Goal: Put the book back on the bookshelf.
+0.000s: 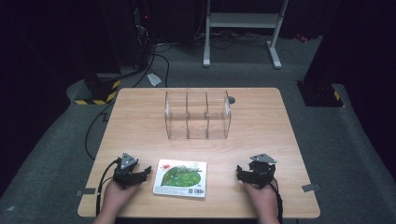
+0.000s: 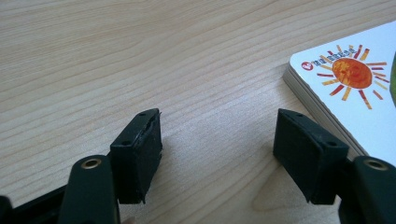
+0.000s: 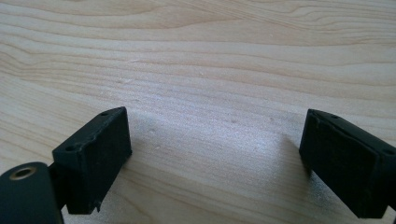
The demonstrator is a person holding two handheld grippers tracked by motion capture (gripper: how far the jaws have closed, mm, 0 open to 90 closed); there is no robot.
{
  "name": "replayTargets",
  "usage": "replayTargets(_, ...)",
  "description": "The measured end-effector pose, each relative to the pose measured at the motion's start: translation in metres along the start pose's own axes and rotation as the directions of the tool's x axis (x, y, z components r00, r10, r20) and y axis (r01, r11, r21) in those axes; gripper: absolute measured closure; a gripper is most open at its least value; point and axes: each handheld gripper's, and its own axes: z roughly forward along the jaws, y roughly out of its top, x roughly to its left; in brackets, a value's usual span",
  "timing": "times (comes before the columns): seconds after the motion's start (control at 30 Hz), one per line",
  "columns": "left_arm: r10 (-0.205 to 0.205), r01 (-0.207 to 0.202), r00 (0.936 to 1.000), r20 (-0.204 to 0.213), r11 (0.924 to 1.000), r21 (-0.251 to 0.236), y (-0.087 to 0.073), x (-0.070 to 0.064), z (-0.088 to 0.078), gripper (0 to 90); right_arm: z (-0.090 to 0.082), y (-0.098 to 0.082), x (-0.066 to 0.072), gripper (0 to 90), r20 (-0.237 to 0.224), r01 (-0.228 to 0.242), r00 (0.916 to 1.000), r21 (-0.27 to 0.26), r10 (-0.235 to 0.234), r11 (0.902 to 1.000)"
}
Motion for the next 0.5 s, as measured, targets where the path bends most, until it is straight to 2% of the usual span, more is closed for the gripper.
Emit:
replayTargets(0.3,-0.003,0.003,1.0,-0.003,1.0,-0.001,0.0003,0.0001,0.0003,32.5,-0.0008,-0.001,-0.0006,10.0,-0.002,0.01,0.9999,-0.006,-0.01,0.9999)
replayTargets(0.5,-0.007,0.007,1.0,-0.005,1.0,0.0,0.0005,0.0002,0.0003,33.0,-0.0046,-0.0024,-0.0012,16.6,-0.014,0.018,0.9998,-0.01,-0.018,0.9998)
